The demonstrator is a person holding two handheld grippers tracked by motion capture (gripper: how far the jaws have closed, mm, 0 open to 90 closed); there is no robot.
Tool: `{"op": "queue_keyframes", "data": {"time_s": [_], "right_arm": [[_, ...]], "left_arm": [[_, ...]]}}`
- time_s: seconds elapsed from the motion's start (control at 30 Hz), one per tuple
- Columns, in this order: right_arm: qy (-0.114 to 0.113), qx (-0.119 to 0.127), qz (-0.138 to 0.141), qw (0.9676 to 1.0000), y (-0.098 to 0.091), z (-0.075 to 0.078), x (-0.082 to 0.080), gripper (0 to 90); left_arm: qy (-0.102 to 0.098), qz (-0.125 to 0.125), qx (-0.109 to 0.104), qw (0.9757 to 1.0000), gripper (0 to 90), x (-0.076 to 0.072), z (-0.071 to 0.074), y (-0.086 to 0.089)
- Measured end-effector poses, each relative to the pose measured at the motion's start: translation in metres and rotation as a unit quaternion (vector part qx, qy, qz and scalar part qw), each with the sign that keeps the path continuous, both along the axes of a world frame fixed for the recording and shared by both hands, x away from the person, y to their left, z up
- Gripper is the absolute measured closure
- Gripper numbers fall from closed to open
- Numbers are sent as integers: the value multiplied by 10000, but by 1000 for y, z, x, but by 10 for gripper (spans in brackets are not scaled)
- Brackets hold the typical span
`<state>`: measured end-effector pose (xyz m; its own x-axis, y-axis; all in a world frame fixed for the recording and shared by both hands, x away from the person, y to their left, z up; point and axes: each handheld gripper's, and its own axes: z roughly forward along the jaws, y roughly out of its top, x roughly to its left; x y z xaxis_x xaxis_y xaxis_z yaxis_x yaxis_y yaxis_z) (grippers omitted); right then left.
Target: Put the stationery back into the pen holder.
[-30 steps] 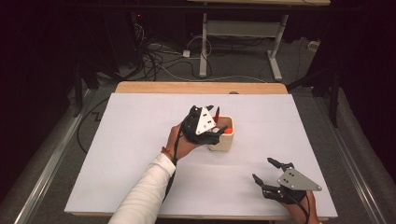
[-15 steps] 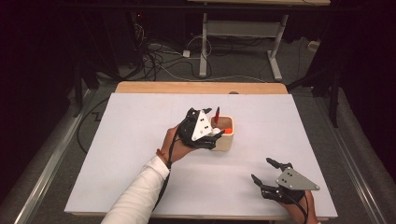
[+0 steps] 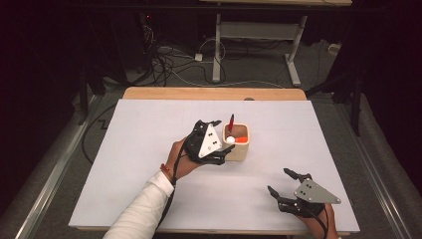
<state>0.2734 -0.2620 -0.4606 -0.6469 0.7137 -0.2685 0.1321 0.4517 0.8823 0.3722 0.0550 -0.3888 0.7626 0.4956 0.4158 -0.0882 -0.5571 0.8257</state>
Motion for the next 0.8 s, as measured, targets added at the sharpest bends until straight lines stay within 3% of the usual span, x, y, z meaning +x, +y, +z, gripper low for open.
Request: {"op": "queue_keyframes", "data": {"time_s": [0.8], "right_arm": [[-49,32,-65,10000,2,0,-1,219]], "left_arm": [[21,-67,10,10000,191,-16,-10,16]]}}
